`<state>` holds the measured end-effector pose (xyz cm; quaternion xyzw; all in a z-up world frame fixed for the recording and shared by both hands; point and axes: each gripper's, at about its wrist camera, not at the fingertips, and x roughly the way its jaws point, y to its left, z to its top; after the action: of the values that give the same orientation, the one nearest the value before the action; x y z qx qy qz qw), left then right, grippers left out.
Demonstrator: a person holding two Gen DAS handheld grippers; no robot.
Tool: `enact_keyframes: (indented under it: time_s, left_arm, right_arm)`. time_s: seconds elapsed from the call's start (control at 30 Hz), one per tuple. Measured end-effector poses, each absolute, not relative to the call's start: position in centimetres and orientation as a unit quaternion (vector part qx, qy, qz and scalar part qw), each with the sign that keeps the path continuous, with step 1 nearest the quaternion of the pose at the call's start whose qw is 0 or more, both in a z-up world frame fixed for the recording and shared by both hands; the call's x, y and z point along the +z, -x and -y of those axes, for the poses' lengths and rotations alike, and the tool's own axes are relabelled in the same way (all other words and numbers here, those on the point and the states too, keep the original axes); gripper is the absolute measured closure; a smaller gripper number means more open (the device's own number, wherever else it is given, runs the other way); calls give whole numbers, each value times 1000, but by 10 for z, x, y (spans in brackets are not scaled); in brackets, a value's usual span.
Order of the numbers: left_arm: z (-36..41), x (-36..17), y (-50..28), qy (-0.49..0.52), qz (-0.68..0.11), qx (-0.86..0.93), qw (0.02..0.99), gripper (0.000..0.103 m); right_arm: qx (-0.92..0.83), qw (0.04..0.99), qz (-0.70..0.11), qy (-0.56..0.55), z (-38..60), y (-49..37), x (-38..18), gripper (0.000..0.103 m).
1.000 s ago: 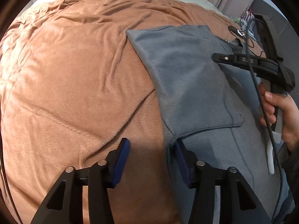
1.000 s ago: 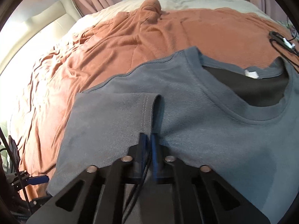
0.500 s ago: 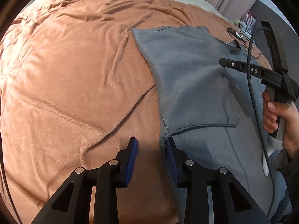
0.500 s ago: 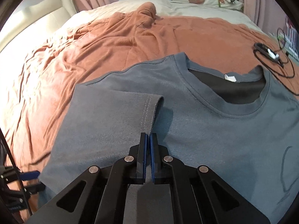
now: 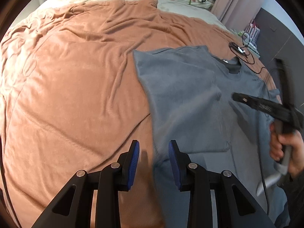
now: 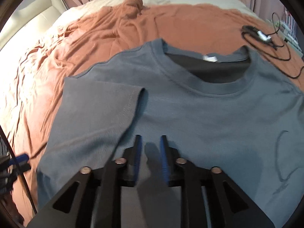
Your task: Fold small clothes
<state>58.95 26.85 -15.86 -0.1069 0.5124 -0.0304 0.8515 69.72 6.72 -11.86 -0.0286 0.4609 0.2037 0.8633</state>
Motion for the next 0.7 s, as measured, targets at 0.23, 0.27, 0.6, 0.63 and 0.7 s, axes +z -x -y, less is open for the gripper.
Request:
enact_keyframes:
  time_s: [0.23,0.27,0.6,0.63,0.7]
  left_arm:
    - [-235,-168,-607,82,-517,-38,851,69]
    - [-228,-170,-611,74,-520,-38,850,69]
    - [-179,-172,-617,53,-533,-76,841,69]
    - [-175,-172,-618,52,-535,-79,839,69]
    - [-165,-174,-619,47,-540,-85,836,67]
  right_arm:
    - [224,868,-443,26,-6,-660,-104,54]
    - [226,868,-440,30,3,-654,-103,54]
    - [220,882,-415,42,101,-581,-88,54]
    - [215,885,-411,43,110,-575,-87,54]
    - [209,889,-406,39,127,-564,-84,54]
